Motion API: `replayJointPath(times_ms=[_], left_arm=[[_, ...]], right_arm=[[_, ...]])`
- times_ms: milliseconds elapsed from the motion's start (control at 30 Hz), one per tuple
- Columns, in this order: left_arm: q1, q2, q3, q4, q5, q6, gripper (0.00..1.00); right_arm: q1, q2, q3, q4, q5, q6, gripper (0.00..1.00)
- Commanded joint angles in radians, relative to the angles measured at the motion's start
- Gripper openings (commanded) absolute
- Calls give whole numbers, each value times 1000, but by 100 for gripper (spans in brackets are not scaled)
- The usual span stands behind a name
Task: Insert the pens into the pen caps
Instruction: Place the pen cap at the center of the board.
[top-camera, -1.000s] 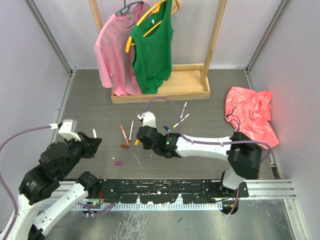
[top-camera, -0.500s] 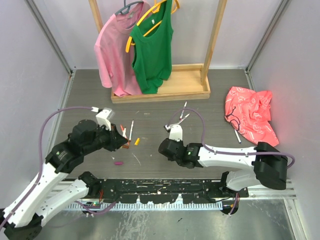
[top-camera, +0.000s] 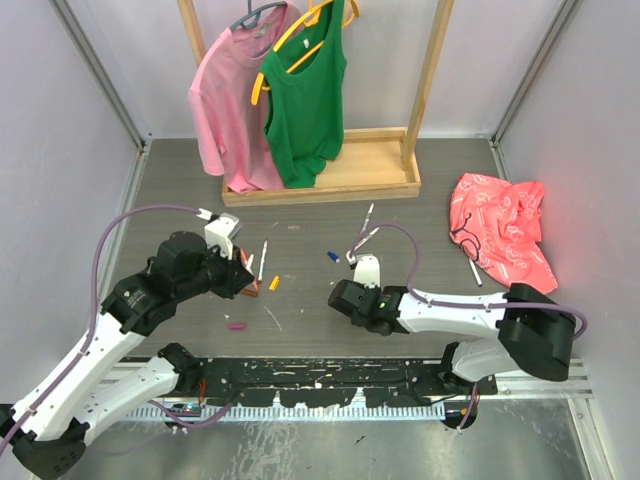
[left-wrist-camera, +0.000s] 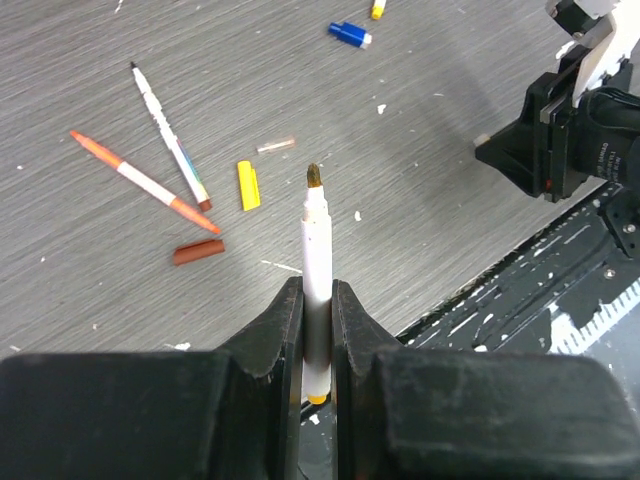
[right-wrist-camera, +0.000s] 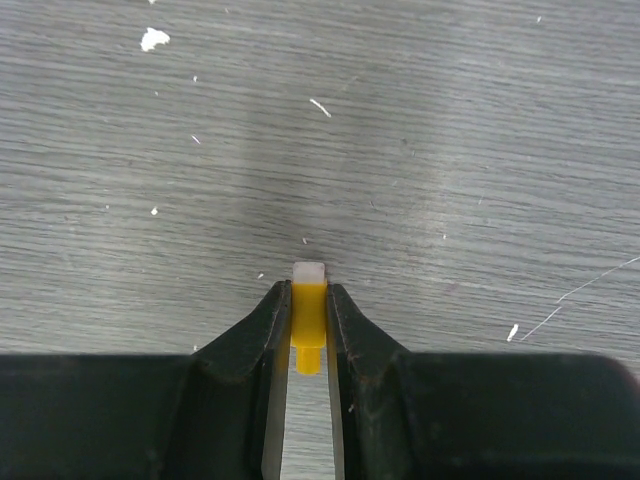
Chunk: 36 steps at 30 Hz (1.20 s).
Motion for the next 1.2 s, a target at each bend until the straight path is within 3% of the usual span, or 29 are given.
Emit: replayJointPath(times_ms=[0, 733, 1167], left_arm=[[-3, -20, 27, -16, -62, 30, 0], [-3, -70, 9, -44, -93, 31, 0], [-4, -72, 8, -51, -113, 29, 0]], right_arm=[[-10, 24, 10, -4, -31, -14, 8], [-80, 166, 66, -45, -250, -108, 34], [-107, 189, 80, -91, -284, -138, 34]])
